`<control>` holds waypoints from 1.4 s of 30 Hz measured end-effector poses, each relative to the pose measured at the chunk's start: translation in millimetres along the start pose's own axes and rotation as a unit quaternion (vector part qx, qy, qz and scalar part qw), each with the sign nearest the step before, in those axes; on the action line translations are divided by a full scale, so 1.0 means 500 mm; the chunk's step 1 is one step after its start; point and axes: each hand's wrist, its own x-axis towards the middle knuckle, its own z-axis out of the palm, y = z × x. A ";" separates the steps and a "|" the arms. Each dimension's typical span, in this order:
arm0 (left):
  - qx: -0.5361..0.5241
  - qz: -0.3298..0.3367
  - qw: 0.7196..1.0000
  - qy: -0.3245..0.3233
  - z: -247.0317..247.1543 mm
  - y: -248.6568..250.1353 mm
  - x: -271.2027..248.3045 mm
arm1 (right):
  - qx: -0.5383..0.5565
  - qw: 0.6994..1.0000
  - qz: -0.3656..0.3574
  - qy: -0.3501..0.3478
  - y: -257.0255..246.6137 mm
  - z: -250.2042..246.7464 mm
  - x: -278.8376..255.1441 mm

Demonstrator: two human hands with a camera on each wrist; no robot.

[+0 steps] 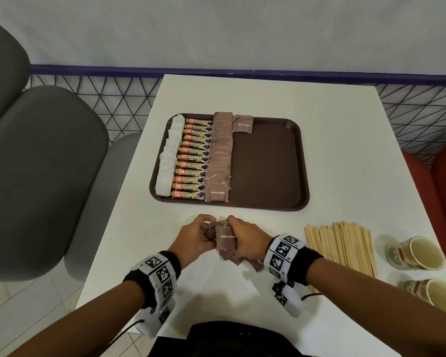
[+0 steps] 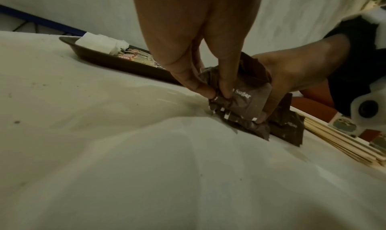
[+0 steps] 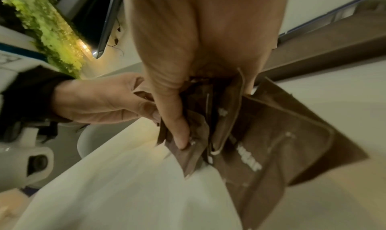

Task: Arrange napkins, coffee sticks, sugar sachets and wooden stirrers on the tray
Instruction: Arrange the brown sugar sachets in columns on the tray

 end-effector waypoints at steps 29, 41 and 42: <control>-0.398 -0.124 0.897 -0.146 -0.025 0.104 0.032 | 0.106 0.993 -0.044 0.033 -0.048 -0.061 0.020; -0.450 -0.145 0.880 -0.049 -0.038 0.082 0.047 | 0.109 0.990 -0.045 0.084 -0.038 -0.064 0.015; -0.461 -0.142 0.875 -0.041 -0.041 0.079 0.047 | 0.129 0.987 -0.044 0.089 -0.031 -0.063 0.014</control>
